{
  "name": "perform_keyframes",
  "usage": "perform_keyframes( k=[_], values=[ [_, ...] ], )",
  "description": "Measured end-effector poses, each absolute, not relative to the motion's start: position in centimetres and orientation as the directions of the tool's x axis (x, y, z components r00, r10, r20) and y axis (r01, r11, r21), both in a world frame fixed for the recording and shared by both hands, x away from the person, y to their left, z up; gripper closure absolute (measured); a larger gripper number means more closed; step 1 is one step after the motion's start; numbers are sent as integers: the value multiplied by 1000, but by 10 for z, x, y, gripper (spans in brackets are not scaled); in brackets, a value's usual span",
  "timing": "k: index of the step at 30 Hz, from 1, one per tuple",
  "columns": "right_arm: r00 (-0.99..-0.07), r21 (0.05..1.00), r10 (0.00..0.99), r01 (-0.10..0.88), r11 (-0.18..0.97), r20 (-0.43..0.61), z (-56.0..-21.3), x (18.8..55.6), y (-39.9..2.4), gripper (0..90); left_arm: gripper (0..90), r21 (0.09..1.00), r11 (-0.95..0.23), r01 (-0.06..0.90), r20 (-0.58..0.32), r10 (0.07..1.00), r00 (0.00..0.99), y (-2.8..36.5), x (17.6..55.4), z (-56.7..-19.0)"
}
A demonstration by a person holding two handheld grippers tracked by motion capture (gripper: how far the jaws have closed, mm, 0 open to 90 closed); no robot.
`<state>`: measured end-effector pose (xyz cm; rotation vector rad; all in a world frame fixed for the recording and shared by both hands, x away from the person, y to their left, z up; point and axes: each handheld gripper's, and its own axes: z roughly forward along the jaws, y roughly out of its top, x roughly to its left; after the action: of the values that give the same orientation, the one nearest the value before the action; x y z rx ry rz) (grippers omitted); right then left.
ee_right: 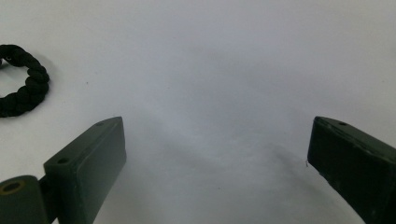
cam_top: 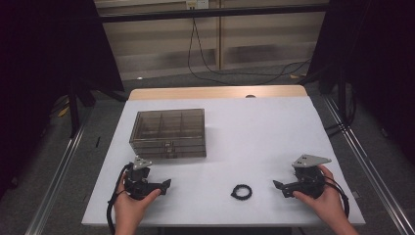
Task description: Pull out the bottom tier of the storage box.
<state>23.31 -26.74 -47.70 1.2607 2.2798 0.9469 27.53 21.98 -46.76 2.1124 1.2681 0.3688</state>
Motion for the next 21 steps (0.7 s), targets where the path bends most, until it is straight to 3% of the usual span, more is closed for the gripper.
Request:
perform_keyframes(
  k=[21],
  values=[
    [-533,713,846,598,367,12,-477,233,-267,46,53,639,-303,707,-79,888,452,196,295,-459]
  ],
)
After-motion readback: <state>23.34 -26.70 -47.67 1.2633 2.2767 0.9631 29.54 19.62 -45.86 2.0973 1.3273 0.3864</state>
